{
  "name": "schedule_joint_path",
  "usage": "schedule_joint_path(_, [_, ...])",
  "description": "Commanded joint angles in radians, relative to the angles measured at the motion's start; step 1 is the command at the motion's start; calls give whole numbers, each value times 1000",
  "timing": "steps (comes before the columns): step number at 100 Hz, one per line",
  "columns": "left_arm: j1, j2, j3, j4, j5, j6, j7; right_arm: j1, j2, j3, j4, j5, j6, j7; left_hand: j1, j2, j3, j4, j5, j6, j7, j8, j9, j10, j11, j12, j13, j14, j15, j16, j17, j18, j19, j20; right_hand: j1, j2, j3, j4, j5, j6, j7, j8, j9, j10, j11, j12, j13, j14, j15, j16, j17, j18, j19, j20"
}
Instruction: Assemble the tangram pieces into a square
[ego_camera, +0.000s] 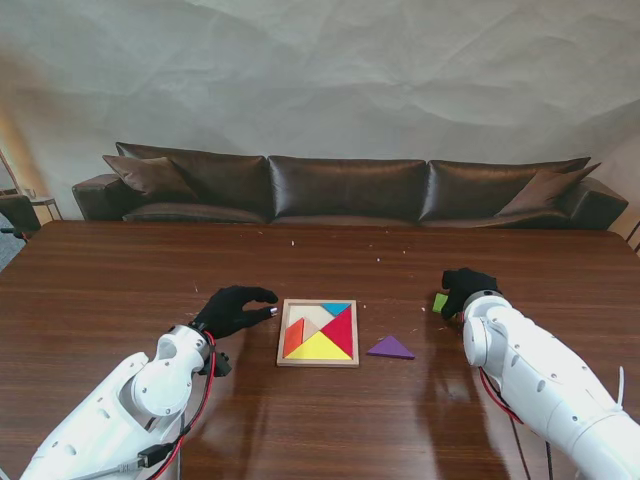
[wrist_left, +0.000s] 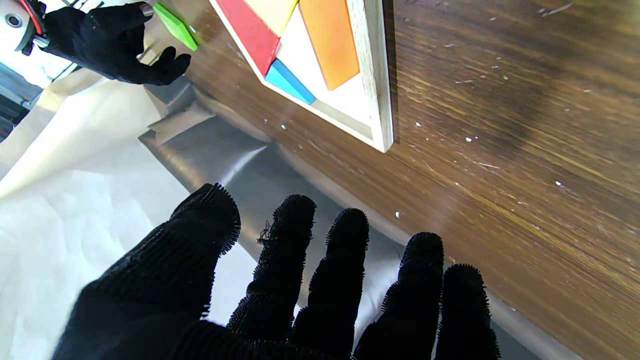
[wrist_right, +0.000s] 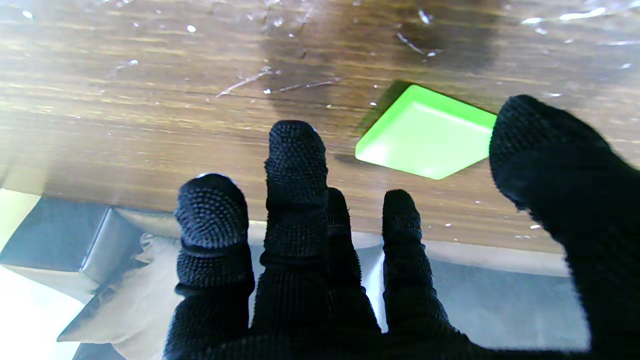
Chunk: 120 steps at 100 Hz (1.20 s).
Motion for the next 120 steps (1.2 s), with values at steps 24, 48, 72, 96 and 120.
schedule_joint_path(24, [4,-2,-3,-8,-4,2,-18,56,-20,-72,83,44,-15,-11,0,23,-13,42,-2,5,-11,-6,-19,2,-7,-10,-22,8,-16,-17,41,22,-131,71,-9,-110,53,-31,-49,-10,17,-43,-15,-12,1,-14,10,-12,2,-11,-87,-16,-13,-27])
schedule_joint_path(48, [-5,-4,19,9,-21,-2,-21,93,-39,-140,165,78,-28,-69,-1,28,-13,42,4,9,-9,-5,-13,5,-6,-9,-18,10,-14,-16,44,24,-141,91,43,-173,83,-33,73,-61,89,-29,49,-12,1,-15,53,-25,5,-10,-61,-15,-8,-34])
schedule_joint_path(72, [-22,-7,45,28,-39,0,-31,119,-60,-193,242,117,-43,-115,1,33,-15,43,12,14,-6,-4,-8,9,-6,-9,-19,9,-14,-16,35,22,-154,103,59,-200,97,-38,192,-93,141,120,85,4,-4,-12,63,-27,4,-3,-54,-12,-6,-46])
schedule_joint_path(96, [-22,-7,47,28,-42,3,-30,145,-82,-250,316,150,-69,-167,2,39,-17,43,13,14,-6,-4,-6,10,-5,-8,-20,9,-13,-16,37,20,-160,111,65,-231,110,-42,290,-142,289,279,93,22,-4,-11,21,-13,-5,-6,-75,-10,-11,-47])
schedule_joint_path(120, [-15,-8,38,24,-40,6,-25,152,-89,-274,346,161,-95,-185,5,39,-18,44,16,16,-5,-4,-5,15,-5,-8,-20,10,-13,-16,38,22,-163,117,42,-240,112,-46,356,-172,381,412,34,47,-5,-11,-115,37,-72,-41,-133,-6,-23,-44])
